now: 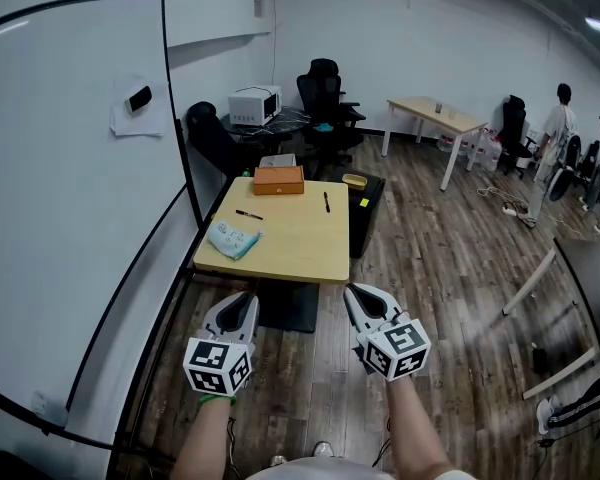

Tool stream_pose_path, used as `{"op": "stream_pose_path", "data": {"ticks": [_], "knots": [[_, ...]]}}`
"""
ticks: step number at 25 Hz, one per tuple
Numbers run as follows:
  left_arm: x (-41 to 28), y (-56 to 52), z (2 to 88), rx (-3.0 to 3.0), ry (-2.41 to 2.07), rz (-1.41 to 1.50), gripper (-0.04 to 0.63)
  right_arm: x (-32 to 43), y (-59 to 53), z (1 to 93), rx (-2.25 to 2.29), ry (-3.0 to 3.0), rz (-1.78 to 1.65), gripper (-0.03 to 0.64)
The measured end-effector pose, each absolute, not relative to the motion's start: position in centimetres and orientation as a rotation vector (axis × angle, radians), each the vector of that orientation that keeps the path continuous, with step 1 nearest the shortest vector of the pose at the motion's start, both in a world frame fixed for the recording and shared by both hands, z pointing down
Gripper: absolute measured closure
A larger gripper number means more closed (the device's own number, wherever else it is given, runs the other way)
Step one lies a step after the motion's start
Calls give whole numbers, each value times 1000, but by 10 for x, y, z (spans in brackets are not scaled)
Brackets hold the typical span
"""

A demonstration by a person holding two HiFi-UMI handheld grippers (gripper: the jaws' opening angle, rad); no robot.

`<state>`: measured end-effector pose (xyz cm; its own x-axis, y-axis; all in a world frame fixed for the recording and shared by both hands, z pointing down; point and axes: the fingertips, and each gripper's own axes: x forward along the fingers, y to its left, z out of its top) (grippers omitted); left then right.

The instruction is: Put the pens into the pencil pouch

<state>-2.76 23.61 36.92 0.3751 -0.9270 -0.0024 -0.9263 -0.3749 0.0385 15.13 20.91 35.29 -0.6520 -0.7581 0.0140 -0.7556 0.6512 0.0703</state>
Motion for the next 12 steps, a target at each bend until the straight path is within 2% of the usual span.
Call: {"op": "stream_pose_path", "data": {"ticks": [1,2,3,5,8,10,12], "knots": [[-27,236,369,2584,-1739,-41,568,152,209,354,1292,-2810,-95,616],[-26,237,369,2590,-1734,-48,561,152,209,355,1284,-2807,-97,583],[-24,237,369,2597,-1727,-56,524,152,209,356,1274,-2809,-95,515],[-20,236,367,2608,-1713,-75,420,153,208,357,1262,-2813,-92,454],[-17,232,366,2619,-1721,-69,319,153,205,356,1251,-2815,-99,351],[-16,230,366,2626,-1738,-57,281,154,202,354,1259,-2812,-115,272],[-13,228,364,2632,-1749,-60,260,157,198,352,1266,-2811,-130,233]]}}
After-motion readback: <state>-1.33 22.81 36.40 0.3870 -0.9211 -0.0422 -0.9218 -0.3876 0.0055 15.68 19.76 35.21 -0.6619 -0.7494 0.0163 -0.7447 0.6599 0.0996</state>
